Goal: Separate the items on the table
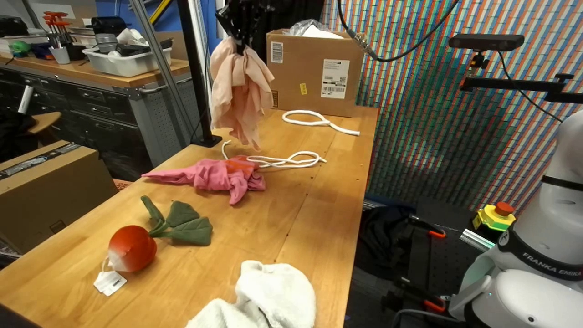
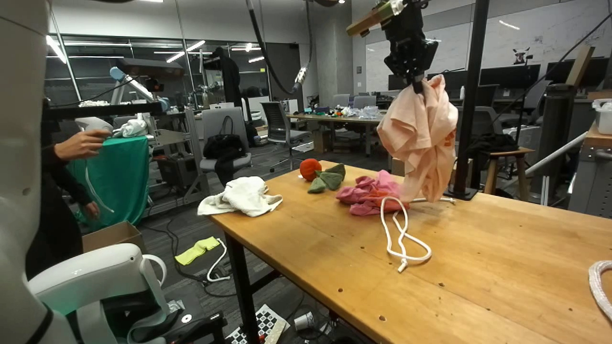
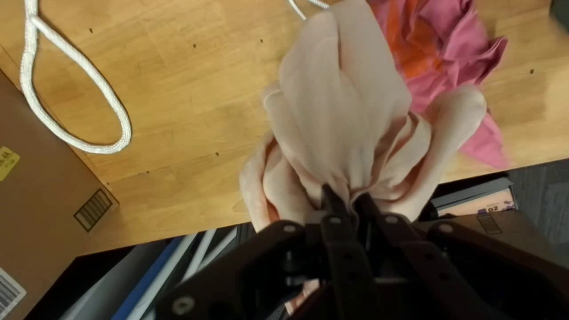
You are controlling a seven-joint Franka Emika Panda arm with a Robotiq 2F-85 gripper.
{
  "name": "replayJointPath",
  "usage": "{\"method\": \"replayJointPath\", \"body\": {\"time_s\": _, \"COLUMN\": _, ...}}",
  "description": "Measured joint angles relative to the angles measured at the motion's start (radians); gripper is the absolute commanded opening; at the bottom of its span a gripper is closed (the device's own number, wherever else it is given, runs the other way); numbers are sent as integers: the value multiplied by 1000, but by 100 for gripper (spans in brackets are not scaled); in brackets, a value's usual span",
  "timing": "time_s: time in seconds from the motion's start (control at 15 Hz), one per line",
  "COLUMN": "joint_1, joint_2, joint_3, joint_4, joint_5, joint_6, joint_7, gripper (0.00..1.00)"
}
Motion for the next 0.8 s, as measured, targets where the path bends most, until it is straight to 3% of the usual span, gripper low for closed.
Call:
{"method": "replayJointPath", "body": {"time_s": 0.53, "joint_1": -3, "joint_2": 232, "joint_3": -68, "joint_4": 227, "joint_5": -99, "joint_6": 155, "joint_7": 39, "gripper": 4}}
{"method": "replayJointPath", "body": {"time_s": 0.8, "joint_1": -6, "joint_2": 333, "joint_3": -120, "joint_4": 330, "joint_5": -136, "joint_6": 178, "joint_7": 101, "gripper": 4}}
